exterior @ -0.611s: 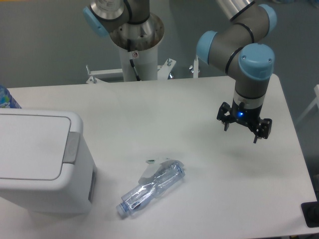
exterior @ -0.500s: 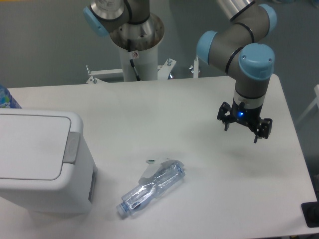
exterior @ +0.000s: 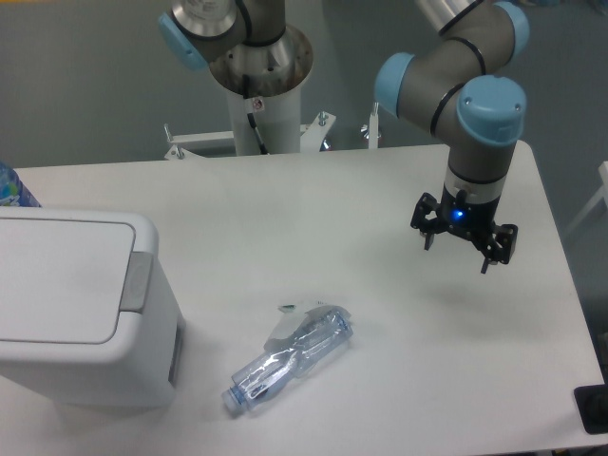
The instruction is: Open the trash can
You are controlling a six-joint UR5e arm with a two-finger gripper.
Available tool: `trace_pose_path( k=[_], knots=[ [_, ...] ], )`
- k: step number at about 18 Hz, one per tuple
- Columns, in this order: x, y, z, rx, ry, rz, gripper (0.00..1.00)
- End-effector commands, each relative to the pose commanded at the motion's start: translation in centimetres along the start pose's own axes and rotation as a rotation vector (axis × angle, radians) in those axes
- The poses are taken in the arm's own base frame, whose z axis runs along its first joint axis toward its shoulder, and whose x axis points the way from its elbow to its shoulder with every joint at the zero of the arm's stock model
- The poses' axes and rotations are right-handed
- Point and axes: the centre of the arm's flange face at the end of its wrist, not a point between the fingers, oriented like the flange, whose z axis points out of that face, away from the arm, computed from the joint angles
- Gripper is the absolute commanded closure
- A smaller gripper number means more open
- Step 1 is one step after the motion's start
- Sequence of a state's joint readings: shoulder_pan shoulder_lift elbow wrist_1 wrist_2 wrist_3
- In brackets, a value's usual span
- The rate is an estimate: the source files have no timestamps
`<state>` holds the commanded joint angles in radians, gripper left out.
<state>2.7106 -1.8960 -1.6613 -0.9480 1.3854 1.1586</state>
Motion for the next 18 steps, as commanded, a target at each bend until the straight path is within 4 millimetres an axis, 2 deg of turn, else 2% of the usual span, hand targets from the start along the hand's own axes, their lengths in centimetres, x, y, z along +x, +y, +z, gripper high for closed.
trace_pose_path(
  k=[6, 9, 14, 18],
  knots=[
    [4.4, -5.0, -0.5, 0.039, 0.034, -0.177, 0.00],
    [6.7, -7.5, -1.7, 0.084, 0.050, -0.215, 0.00],
    [9.0, -9.6, -6.2, 0.203, 0.080, -0.321, 0.00],
    [11.4, -11.8, -8.8, 0.252, 0.094, -0.391, 0.00]
  ],
)
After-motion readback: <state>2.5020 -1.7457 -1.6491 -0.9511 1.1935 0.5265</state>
